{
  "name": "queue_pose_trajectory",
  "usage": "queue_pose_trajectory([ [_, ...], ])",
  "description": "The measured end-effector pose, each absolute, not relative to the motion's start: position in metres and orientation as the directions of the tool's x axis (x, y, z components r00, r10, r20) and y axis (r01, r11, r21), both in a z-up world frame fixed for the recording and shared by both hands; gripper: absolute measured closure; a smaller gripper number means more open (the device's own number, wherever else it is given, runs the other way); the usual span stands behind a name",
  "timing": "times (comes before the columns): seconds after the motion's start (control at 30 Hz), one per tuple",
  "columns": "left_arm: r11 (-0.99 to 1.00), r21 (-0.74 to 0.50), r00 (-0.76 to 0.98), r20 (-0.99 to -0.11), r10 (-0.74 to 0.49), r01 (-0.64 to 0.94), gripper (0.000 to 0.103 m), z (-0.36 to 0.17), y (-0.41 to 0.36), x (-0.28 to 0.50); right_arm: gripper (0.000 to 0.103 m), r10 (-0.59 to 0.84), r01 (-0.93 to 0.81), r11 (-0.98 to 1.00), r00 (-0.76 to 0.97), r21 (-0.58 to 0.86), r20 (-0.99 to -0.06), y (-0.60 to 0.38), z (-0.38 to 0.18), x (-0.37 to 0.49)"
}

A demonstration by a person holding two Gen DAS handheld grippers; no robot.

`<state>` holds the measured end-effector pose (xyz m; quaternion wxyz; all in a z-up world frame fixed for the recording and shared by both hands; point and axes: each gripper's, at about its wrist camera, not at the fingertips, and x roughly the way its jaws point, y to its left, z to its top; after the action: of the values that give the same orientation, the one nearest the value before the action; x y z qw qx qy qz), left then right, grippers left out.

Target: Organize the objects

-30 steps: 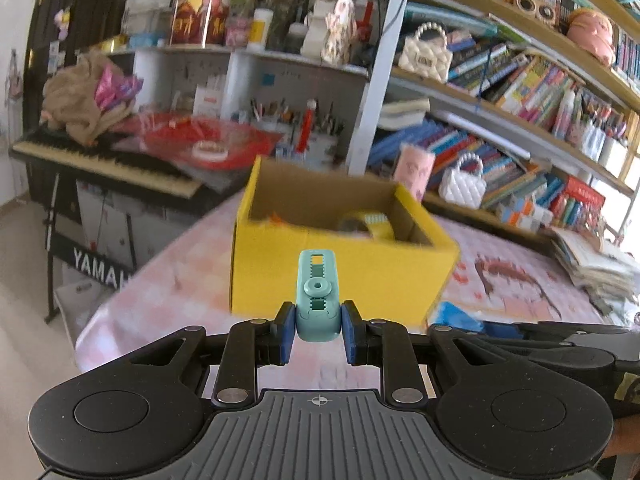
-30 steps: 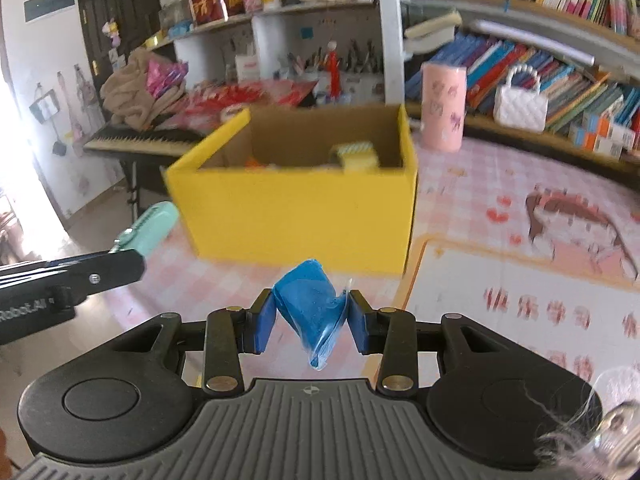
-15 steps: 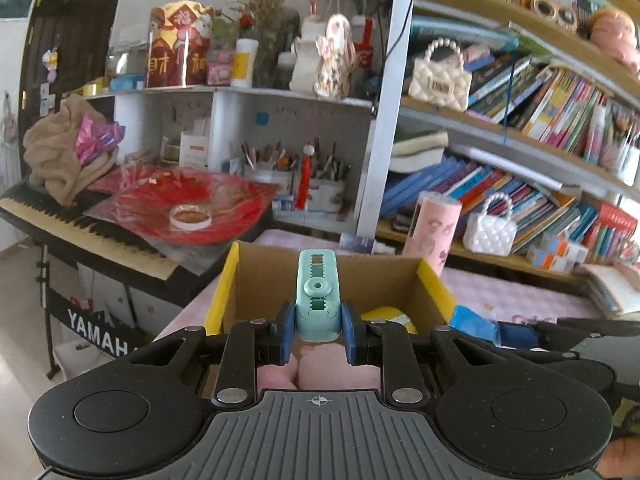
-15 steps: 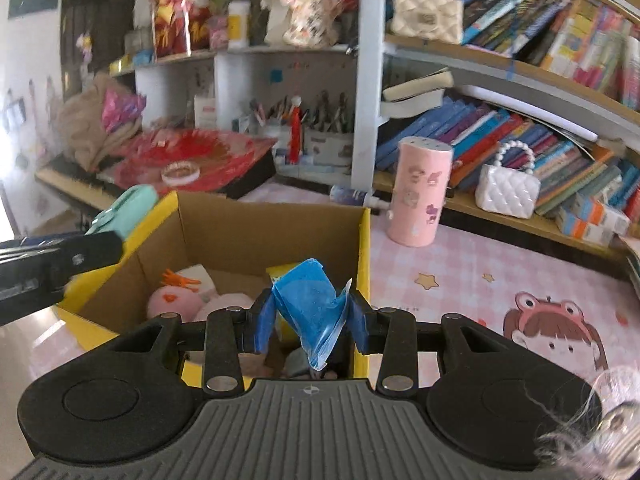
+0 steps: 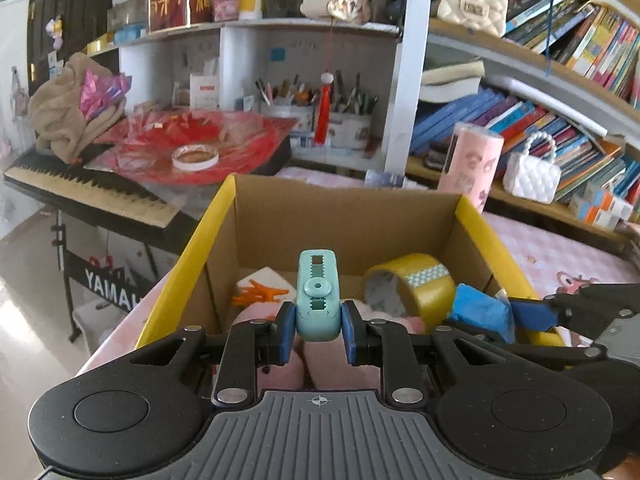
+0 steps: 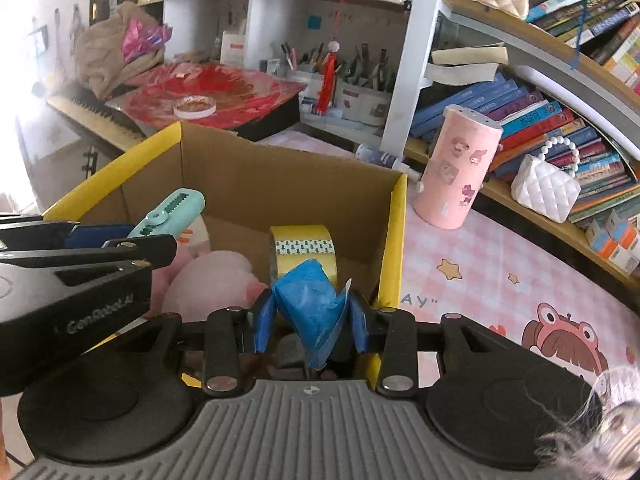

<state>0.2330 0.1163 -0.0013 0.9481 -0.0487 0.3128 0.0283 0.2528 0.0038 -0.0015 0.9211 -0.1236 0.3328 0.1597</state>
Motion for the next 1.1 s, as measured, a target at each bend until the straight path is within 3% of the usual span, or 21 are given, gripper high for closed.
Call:
queue_pose_trajectory([
  [0.17, 0.980, -0.145, 0.816, -0.578, 0.029, -0.138, 0.076, 0.003, 0.126, 0.230, 0.066, 0.248, -0.397, 0.914, 0.702, -0.078, -0.667, 0.003, 0.001, 0.255],
  [0.23, 0.971, -0.185, 0.830, -0.557, 0.021, -0.149, 0.061, 0.009, 0.130, 0.228, 0.059, 0.247, -0.397, 0.913, 0.718, -0.092, -0.651, 0.004, 0.005, 0.253],
  [0.3, 0.970, -0.191, 0.858, -0.513, 0.032, -0.151, 0.039, 0.018, 0.131, 0.221, 0.050, 0.245, -0.387, 0.917, 0.741, -0.099, -0.626, 0.004, 0.011, 0.251],
  [0.37, 0.971, -0.189, 0.881, -0.471, 0.039, -0.144, 0.033, 0.028, 0.132, 0.213, 0.049, 0.250, -0.380, 0.921, 0.752, -0.091, -0.610, 0.003, 0.017, 0.251],
  [0.47, 0.974, -0.187, 0.897, -0.441, 0.036, -0.131, 0.031, 0.039, 0.132, 0.206, 0.045, 0.234, -0.349, 0.933, 0.780, -0.093, -0.580, 0.000, 0.027, 0.246],
  [0.6, 0.977, -0.153, 0.915, -0.397, 0.075, -0.146, 0.019, 0.051, 0.131, 0.187, 0.043, 0.207, -0.299, 0.950, 0.816, -0.088, -0.540, -0.012, 0.038, 0.231],
  [0.73, 0.976, -0.141, 0.922, -0.375, 0.101, -0.164, 0.019, 0.057, 0.134, 0.164, 0.041, 0.188, -0.266, 0.959, 0.857, -0.100, -0.481, -0.027, 0.048, 0.200],
  [0.9, 0.969, -0.172, 0.912, -0.398, 0.097, -0.178, 0.018, 0.052, 0.141, 0.134, 0.040, 0.162, -0.217, 0.973, 0.882, -0.076, -0.443, -0.048, 0.052, 0.155],
  [1.1, 0.971, -0.181, 0.891, -0.449, 0.061, -0.157, 0.014, 0.036, 0.137, 0.101, 0.035, 0.095, -0.120, 0.992, 0.883, -0.027, -0.460, -0.073, 0.043, 0.104],
])
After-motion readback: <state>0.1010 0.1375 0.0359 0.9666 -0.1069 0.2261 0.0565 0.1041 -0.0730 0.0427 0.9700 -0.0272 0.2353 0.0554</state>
